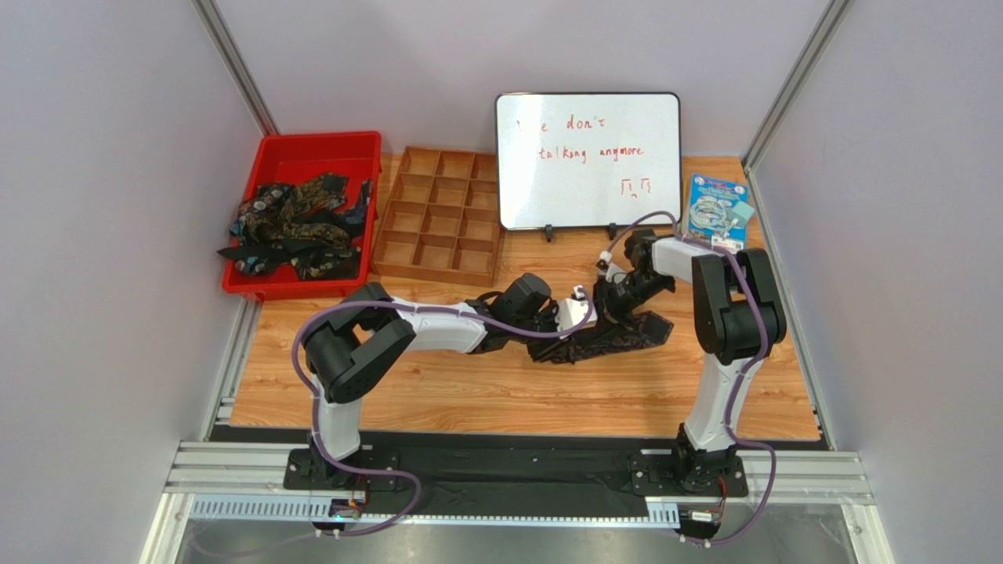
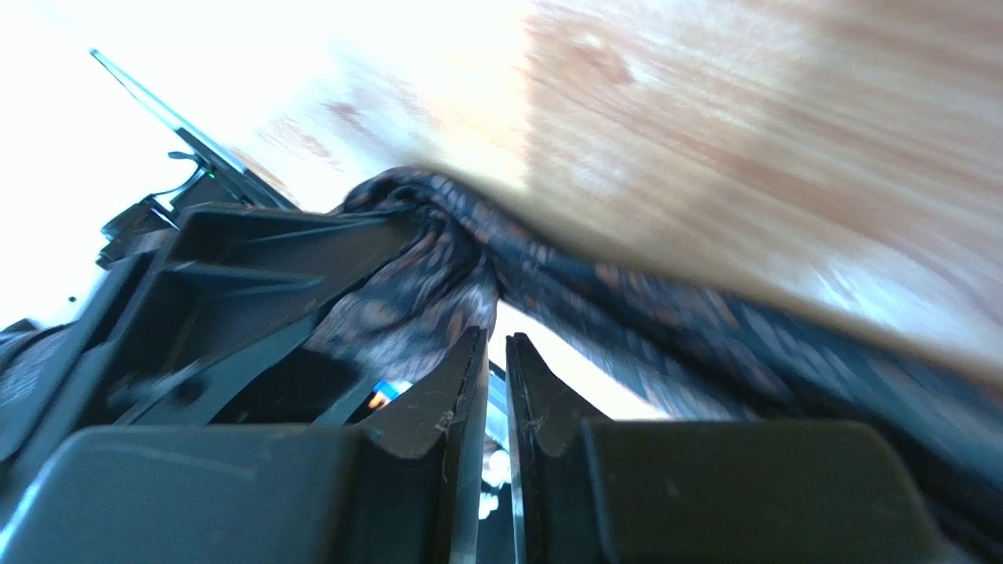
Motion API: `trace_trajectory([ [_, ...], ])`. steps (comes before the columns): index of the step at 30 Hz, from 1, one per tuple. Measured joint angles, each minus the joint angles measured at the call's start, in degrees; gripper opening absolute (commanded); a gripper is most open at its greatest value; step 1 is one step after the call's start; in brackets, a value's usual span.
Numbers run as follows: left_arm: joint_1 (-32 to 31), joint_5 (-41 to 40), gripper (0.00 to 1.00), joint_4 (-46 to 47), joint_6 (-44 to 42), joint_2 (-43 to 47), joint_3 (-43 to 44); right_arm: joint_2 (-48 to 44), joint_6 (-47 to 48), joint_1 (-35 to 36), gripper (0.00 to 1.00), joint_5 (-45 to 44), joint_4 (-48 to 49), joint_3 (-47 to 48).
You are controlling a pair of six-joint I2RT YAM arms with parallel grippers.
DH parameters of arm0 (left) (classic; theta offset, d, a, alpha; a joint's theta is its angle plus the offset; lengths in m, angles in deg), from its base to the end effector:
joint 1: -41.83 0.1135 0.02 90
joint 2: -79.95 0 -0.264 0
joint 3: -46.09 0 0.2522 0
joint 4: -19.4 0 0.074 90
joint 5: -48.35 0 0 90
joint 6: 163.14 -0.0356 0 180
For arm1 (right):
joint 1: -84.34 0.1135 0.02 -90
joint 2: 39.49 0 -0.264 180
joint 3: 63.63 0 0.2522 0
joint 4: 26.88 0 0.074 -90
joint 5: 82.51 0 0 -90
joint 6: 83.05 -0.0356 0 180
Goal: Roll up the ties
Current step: Roll the tie at the center of the board.
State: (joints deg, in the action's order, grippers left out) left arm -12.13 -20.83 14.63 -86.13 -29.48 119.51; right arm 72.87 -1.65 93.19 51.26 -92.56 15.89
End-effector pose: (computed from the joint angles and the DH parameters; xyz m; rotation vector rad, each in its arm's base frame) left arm 0.2210 -0.3253 0.1441 1.4569 1.8457 -0.7788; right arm 0.3100 0.0732 0.1223 -0.0748 -2.6972 -1.0404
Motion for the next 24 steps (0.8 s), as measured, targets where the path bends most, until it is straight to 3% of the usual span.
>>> trace_trajectory([
  [7, 0.0, -0.2, 0.14, -0.7, -0.9, 0.9, -0.8, -0.9, 0.5, -1.4, 0.09, -2.1, -0.1, 2.9],
  [24, 0.1, -2.5, 0.2, -9.3, -3.4, 6.7, 0.5, 3.6, 0.1, -0.7, 0.1, -4.0, -0.7, 2.4],
])
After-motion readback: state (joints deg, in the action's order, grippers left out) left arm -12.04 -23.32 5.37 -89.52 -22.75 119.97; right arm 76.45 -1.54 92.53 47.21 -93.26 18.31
